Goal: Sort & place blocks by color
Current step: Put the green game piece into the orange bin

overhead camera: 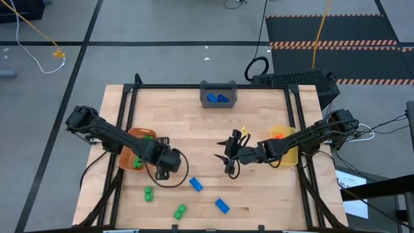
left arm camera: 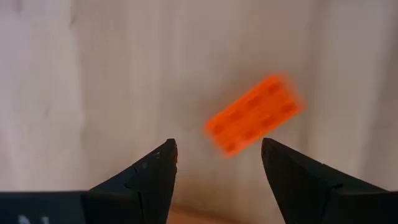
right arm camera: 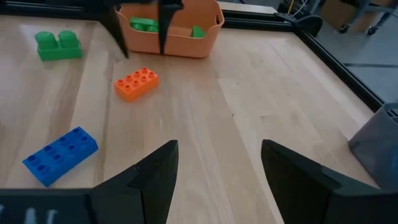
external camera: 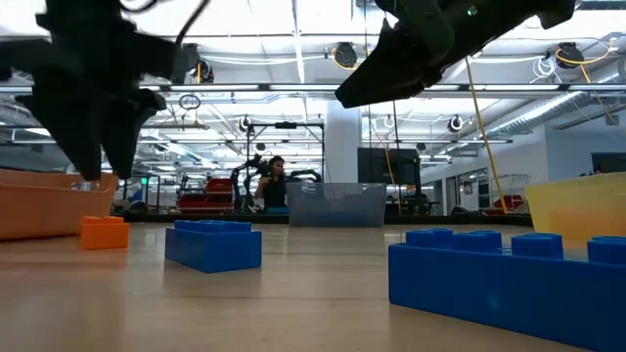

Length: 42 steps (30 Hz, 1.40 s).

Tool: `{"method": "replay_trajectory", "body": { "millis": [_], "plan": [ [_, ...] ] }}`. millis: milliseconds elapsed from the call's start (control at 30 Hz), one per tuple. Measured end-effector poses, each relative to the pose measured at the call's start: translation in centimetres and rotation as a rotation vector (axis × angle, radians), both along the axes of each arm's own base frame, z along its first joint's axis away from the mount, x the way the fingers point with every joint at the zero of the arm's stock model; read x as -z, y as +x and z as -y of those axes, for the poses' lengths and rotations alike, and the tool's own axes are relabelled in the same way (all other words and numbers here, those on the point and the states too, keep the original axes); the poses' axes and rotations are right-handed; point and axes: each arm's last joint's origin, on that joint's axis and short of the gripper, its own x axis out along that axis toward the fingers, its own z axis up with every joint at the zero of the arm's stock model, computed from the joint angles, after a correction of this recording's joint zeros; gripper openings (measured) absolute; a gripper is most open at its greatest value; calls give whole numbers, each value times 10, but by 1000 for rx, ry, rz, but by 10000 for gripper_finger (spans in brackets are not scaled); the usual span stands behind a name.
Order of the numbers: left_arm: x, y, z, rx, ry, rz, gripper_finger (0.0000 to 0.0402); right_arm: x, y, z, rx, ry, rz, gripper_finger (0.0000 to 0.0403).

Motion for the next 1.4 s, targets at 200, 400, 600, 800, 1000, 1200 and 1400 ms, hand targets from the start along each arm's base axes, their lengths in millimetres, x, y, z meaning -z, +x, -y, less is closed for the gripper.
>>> {"method": "replay_trajectory", "body": {
  "millis": [200,400,600,800,1000,1200,1400],
  "plan": [
    [10,-8,-16,-56,32,-87,234,-1,0,0,-4,-6,4,222],
    [24,-21,-30,-108,50,-190,234,-1,1,0,-3,-6,6,222],
    [34,-31,-44,-211,60,-268,234,-1,1,0,-2,-7,6,222],
    [35,-31,-54,-290,56,-278,234,-1,1,0,-1,-7,8,222],
    [35,-32,-54,-283,74,-276,234,0,0,0,0,-8,3,222],
    [29,-28,-55,-270,75,-256,234,0,0,0,-1,-11,1,222],
    [1,-14,-44,-209,63,-154,234,-2,0,1,-3,-13,11,222]
  ]
}}
